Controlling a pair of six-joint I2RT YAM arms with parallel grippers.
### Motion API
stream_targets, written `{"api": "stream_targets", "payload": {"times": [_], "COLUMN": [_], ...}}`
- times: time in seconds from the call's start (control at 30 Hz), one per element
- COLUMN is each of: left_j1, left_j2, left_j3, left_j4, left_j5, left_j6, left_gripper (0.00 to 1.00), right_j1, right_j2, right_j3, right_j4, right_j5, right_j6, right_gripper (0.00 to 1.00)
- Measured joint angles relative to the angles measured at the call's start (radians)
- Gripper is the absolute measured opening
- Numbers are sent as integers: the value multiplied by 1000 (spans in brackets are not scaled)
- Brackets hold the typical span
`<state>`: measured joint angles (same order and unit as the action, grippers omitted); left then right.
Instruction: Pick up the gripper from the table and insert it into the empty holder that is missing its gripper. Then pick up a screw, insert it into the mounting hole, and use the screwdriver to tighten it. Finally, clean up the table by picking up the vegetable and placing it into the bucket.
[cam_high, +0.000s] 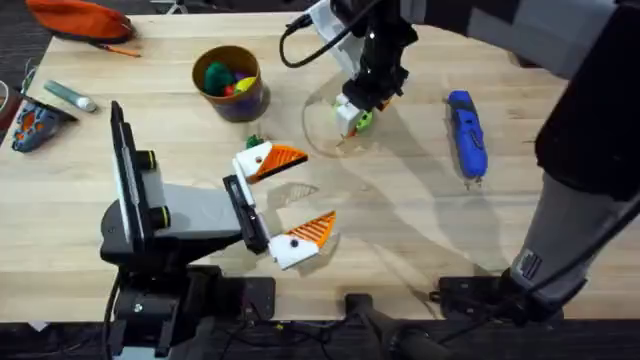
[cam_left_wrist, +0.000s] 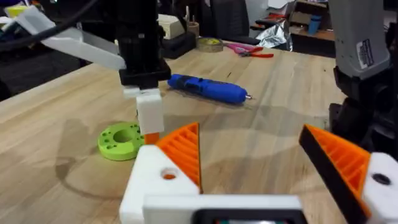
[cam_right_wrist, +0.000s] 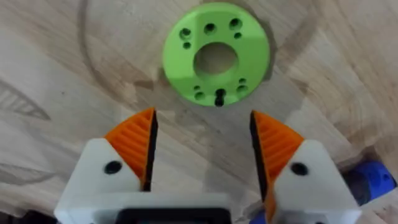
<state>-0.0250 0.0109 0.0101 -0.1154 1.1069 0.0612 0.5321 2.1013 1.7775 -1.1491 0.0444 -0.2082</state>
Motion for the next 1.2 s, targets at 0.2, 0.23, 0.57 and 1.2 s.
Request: {"api": "stream_targets", "payload": {"times": [0.2, 0.23, 0.57, 1.2], "left_j1": [0, 0, 0, 0], "left_j2": [0, 0, 0, 0], "left_j3": [0, 0, 0, 0], "left_j4": [0, 0, 0, 0], "left_j5": [0, 0, 0, 0], "left_j6": [0, 0, 0, 0], "left_gripper": [985, 985, 985, 985], "right_j1": [-29, -31, -32, -32], "right_j2": [24, 26, 26, 31], "right_j3": [0, 0, 0, 0], "right_j4": [23, 25, 54, 68], "right_j5": [-8, -8, -47, -54], "right_j6": [7, 10, 18, 21], "right_gripper": [752, 751, 665, 501]}}
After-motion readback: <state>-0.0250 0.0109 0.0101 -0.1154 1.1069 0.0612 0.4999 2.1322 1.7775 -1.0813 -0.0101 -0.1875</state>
